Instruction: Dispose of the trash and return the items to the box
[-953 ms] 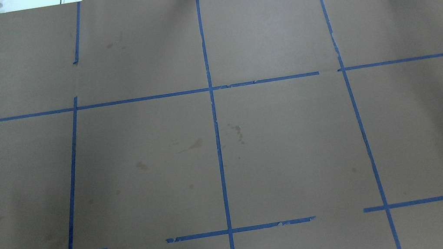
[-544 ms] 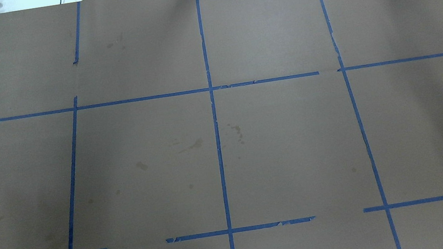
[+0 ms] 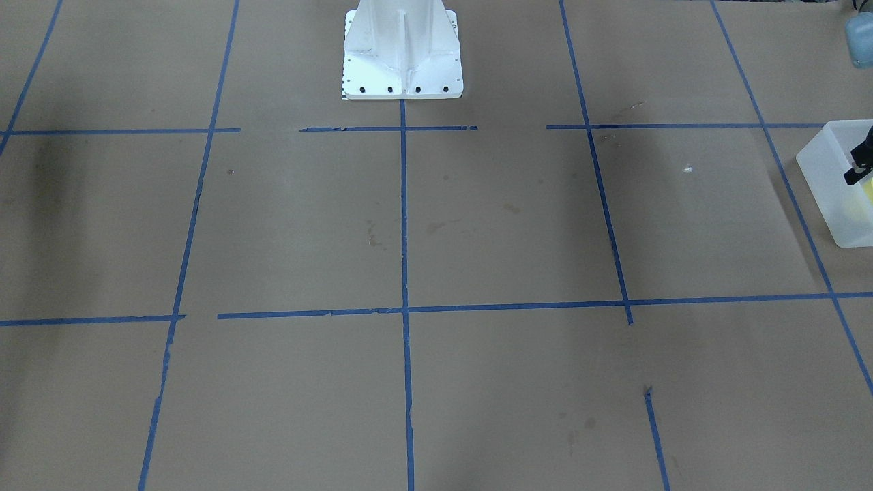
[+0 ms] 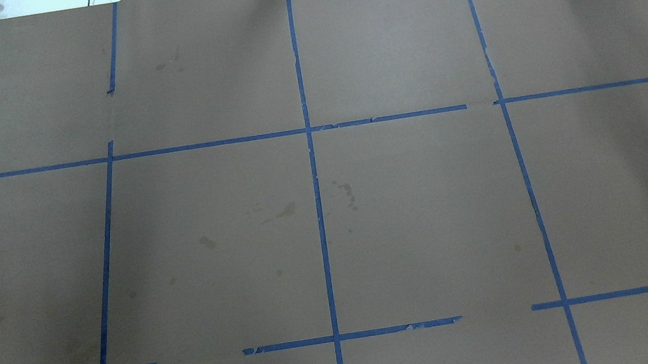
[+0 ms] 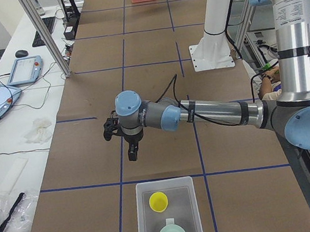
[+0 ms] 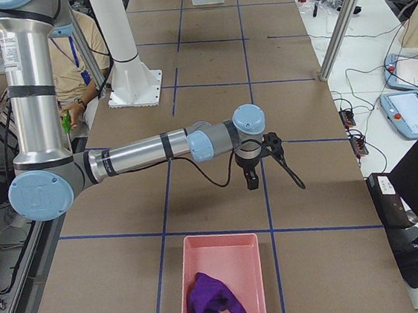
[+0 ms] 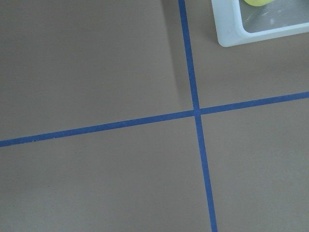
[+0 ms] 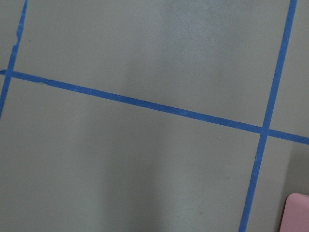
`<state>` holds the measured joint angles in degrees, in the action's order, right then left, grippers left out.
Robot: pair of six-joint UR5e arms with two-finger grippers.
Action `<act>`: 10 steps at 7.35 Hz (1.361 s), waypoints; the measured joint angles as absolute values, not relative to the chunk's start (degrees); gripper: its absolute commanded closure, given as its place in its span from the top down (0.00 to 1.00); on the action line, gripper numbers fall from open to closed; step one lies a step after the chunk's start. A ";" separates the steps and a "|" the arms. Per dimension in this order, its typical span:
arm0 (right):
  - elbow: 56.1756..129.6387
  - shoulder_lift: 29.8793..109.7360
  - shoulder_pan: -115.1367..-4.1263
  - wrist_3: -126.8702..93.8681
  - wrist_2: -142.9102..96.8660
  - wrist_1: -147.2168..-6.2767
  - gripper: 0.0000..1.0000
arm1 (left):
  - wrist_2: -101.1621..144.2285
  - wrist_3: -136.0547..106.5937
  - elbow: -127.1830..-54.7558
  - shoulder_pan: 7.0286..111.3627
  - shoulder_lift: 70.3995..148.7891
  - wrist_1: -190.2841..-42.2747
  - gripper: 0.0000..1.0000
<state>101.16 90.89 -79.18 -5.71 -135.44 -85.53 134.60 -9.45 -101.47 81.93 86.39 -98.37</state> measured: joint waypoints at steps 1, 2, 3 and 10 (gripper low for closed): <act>101.00 91.09 -79.34 -5.61 -135.55 -85.48 1.00 | 135.30 -9.42 -100.89 82.13 86.25 -98.45 1.00; 100.95 91.07 -79.77 -5.65 -135.89 -85.40 1.00 | 135.59 -9.43 -100.70 82.18 86.28 -98.50 1.00; 101.68 91.25 -80.33 -5.86 -136.09 -85.25 1.00 | 135.59 -9.59 -100.73 82.18 86.36 -98.42 1.00; 106.56 96.77 -77.58 -6.36 -132.40 -83.40 1.00 | 135.53 -9.90 -102.29 82.50 85.82 -98.46 1.00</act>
<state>106.56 96.77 -77.58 -6.36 -132.40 -83.40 135.53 -9.90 -102.29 82.50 85.82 -98.46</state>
